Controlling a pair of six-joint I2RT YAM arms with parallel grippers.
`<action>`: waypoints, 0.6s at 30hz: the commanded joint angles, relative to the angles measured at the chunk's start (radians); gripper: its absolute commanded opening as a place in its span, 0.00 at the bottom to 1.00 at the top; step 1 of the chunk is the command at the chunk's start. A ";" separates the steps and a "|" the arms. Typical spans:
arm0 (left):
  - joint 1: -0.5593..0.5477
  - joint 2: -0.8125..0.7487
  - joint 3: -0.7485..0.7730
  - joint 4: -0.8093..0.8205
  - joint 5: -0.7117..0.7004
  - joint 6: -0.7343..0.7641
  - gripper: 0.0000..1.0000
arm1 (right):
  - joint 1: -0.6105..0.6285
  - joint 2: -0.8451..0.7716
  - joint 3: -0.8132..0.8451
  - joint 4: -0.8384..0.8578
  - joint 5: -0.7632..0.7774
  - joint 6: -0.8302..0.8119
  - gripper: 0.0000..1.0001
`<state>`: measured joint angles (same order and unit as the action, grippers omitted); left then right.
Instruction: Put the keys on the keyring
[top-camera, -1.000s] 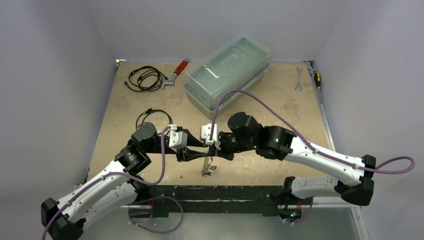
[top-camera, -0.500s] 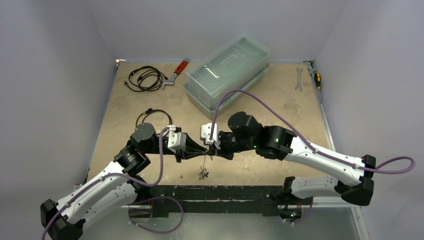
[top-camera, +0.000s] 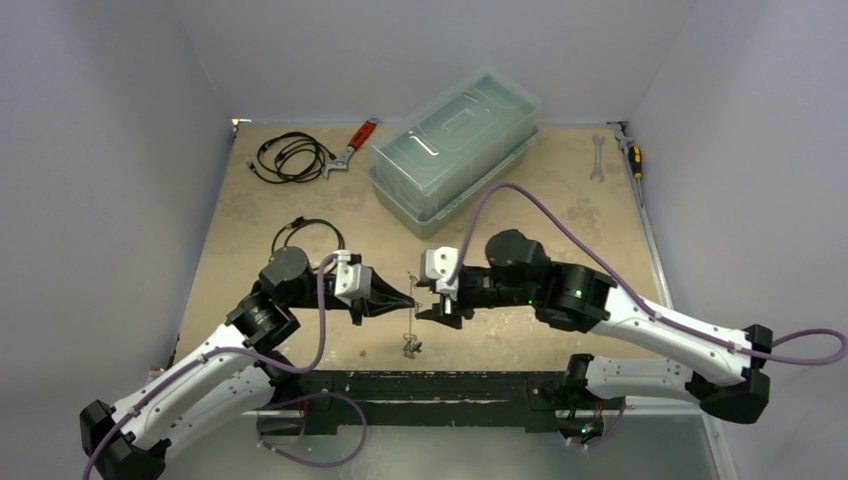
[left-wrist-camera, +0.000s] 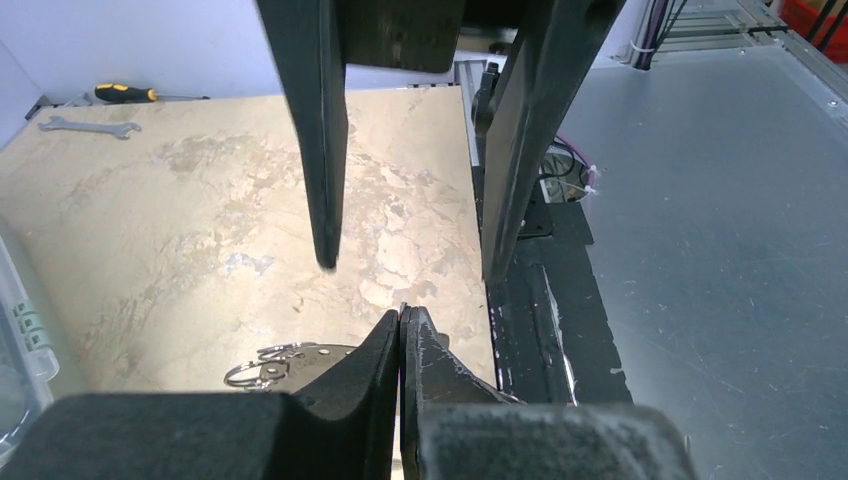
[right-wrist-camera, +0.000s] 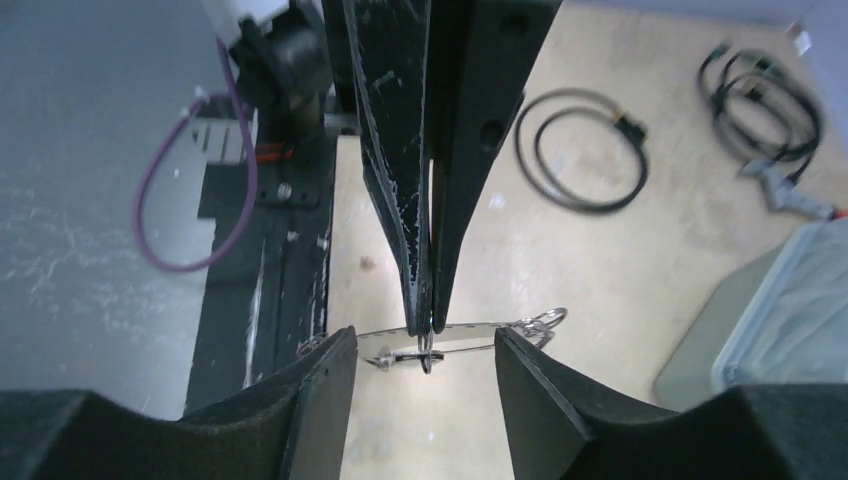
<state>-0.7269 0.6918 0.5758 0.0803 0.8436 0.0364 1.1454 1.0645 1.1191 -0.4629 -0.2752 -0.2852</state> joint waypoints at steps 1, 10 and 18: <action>0.006 -0.028 0.043 0.069 -0.015 -0.028 0.00 | 0.005 -0.149 -0.104 0.282 0.008 0.018 0.58; 0.011 -0.092 -0.001 0.242 -0.005 -0.171 0.00 | 0.004 -0.316 -0.325 0.570 -0.030 0.065 0.51; 0.014 -0.100 -0.027 0.342 0.031 -0.235 0.00 | -0.003 -0.293 -0.355 0.615 -0.079 0.081 0.42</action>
<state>-0.7200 0.5983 0.5629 0.3000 0.8452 -0.1432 1.1450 0.7628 0.7620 0.0689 -0.3119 -0.2249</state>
